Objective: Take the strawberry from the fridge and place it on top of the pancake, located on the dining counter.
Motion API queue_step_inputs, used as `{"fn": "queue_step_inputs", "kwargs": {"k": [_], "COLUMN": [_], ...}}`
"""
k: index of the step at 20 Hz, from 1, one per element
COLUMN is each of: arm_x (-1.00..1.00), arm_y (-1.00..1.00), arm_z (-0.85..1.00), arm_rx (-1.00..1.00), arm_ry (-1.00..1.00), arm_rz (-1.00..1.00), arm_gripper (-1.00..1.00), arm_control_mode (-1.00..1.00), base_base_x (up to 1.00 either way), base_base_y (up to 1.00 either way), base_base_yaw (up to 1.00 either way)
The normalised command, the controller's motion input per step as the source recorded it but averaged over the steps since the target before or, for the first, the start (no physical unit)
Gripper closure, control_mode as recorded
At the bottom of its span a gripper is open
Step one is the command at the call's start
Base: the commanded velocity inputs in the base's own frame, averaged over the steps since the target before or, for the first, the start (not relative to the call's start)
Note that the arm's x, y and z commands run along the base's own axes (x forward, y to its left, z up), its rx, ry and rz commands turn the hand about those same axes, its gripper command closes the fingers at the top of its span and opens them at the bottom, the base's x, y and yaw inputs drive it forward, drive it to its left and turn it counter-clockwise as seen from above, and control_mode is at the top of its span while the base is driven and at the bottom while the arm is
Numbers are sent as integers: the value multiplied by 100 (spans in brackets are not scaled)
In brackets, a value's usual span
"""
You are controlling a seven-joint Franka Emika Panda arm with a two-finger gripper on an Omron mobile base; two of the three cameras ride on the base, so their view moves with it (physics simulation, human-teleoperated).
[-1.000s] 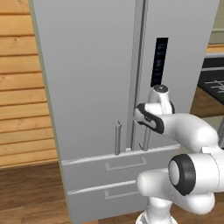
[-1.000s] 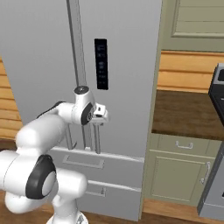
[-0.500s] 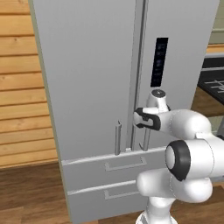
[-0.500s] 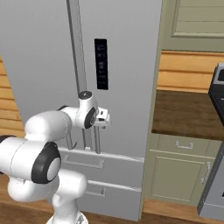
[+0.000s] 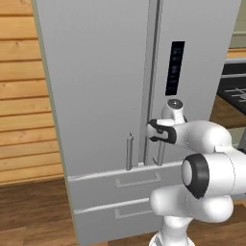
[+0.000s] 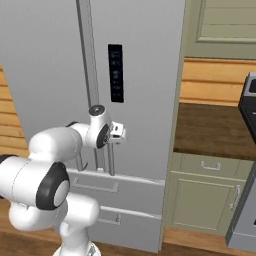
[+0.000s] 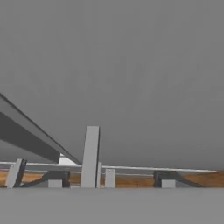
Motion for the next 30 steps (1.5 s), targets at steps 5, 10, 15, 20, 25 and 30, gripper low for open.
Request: {"fn": "queue_step_inputs", "kwargs": {"k": [5,10,15,20,25,30], "arm_x": [-4,-54,-88,-67,-18,-66], "arm_y": [-21,-35,-70,-84,-22,-51], "arm_z": [0,0,0,0,22,80], "arm_rx": [3,9,19,27,7,0], "arm_ry": [-6,0,0,-6,0,-24], "arm_rz": [0,0,0,3,15,1], "arm_gripper": [100,100,100,-100,-100,-100], "arm_control_mode": [-100,-100,-100,-100,-100,-100], "base_base_x": [0,0,0,0,0,0], "base_base_y": [0,0,0,0,0,0], "base_base_yaw": [0,0,0,0,0,0]}}
